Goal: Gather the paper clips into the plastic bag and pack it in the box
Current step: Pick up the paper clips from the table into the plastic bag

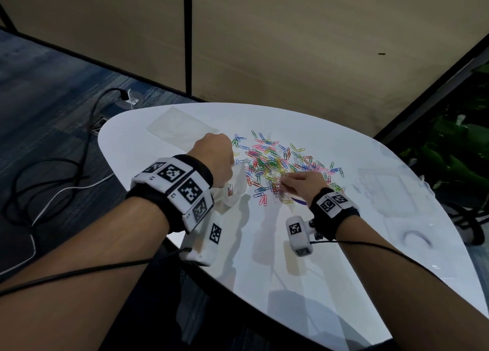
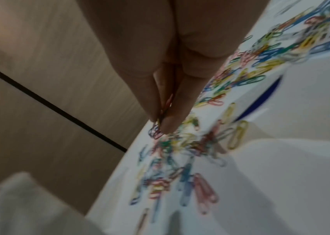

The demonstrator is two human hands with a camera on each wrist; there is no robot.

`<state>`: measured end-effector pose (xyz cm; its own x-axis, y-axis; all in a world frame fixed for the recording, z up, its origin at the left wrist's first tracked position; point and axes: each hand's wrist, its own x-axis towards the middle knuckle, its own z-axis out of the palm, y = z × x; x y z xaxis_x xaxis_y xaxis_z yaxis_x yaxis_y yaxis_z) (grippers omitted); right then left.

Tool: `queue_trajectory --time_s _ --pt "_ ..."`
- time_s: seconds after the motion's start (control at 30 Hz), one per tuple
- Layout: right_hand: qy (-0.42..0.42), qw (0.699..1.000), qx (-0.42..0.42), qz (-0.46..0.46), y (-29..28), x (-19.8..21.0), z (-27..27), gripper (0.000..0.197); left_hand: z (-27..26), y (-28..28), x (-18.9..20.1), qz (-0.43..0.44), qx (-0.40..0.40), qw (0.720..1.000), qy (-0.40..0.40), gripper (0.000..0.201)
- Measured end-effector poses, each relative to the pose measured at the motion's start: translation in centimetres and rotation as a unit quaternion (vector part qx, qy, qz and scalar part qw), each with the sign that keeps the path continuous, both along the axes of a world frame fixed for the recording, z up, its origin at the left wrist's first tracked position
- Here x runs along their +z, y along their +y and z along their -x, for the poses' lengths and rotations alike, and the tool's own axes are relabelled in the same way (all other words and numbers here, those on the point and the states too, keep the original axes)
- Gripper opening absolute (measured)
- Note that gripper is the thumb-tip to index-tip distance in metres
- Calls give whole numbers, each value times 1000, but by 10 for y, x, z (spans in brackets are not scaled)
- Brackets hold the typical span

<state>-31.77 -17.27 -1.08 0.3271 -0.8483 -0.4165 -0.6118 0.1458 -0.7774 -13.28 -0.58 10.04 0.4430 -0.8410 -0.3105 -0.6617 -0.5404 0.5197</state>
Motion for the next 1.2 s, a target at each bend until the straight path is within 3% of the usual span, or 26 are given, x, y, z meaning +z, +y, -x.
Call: queue_trajectory --time_s 0.03,0.1,0.23,0.33,0.5,0.6,0.67,0.73,0.8,0.87,0.93,0.97,1.03,1.2 --pt "-86 995 -22 -46 2 8 -1 3 0 0 0 -1 2 1000 0 22" --pt "-208 970 -14 -123 12 28 -7 16 1 -1 0 1 7 1000 -2 23" --pt "-270 938 85 -198 47 57 -25 25 5 -2 0 10 6 1000 -4 23" --pt "-226 954 105 -167 71 55 -40 21 8 -2 0 16 0 1000 -8 21" --pt "-106 971 215 15 88 42 -54 28 9 -1 1 25 4 1000 -2 25" --pt "23 934 312 174 89 51 -58 20 8 0 2 25 7 1000 11 23" --pt "-21 942 306 137 83 57 -59 23 4 0 1 27 10 1000 4 22" --pt "-126 968 215 29 70 60 -54 23 0 1 1 27 18 999 0 21" --pt "-109 983 144 37 52 58 -43 19 -5 3 1 20 26 999 4 20" --pt "97 979 154 94 33 42 -25 43 -8 5 0 18 31 999 6 19" --pt "329 919 199 91 22 17 -8 84 -9 6 -1 18 30 999 4 21" --pt "388 890 218 94 21 3 -2 94 -10 7 -1 18 30 999 5 21" --pt "393 879 232 137 20 -21 1 92 -12 8 -1 20 29 999 6 22" --pt "266 912 221 222 25 -33 -28 66 -14 8 -3 19 28 999 6 25"
